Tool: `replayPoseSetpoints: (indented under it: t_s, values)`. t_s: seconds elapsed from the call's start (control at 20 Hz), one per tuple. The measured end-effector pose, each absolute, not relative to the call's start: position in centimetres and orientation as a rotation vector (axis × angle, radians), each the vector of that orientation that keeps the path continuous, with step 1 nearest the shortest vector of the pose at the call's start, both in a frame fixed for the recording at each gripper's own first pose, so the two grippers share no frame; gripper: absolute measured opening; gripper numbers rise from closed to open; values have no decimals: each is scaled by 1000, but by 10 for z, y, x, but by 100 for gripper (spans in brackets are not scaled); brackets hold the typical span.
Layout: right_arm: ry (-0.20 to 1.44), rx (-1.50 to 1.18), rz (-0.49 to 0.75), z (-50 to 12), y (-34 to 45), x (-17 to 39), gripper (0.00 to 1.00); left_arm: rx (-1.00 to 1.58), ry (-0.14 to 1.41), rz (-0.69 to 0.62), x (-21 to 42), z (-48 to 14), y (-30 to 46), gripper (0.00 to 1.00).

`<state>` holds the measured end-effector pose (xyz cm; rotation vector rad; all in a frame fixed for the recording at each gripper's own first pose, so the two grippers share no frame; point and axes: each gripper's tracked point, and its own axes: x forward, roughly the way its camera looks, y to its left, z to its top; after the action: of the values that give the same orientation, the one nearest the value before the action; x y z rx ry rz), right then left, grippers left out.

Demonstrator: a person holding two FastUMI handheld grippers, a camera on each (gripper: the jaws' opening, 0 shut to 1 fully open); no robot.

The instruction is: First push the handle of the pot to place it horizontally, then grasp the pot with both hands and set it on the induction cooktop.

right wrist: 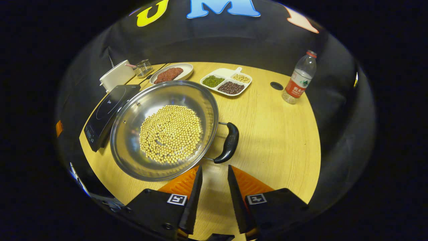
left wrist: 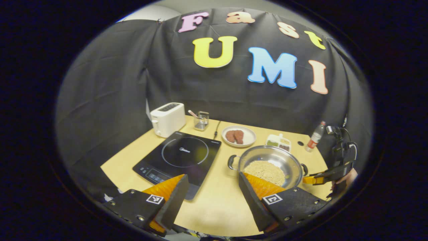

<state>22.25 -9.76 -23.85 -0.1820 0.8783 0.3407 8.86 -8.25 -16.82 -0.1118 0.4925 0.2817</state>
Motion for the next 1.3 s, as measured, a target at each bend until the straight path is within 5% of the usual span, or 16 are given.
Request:
replayPoseSetpoints:
  t_s: [0.1,0.2,0.6,1.3]
  values:
    - [850,-127,290,-224,-98,219,77,-112,500,243,101,-172,-69,91]
    - [809,-87,244,-210,-101,219,96,-113,498,202,116,-174,-59,91]
    - [726,19,154,-185,-88,239,99,-265,563,-3,205,-210,-47,92]
    - [796,33,178,-249,-72,289,99,-199,737,-251,298,-323,-105,92]
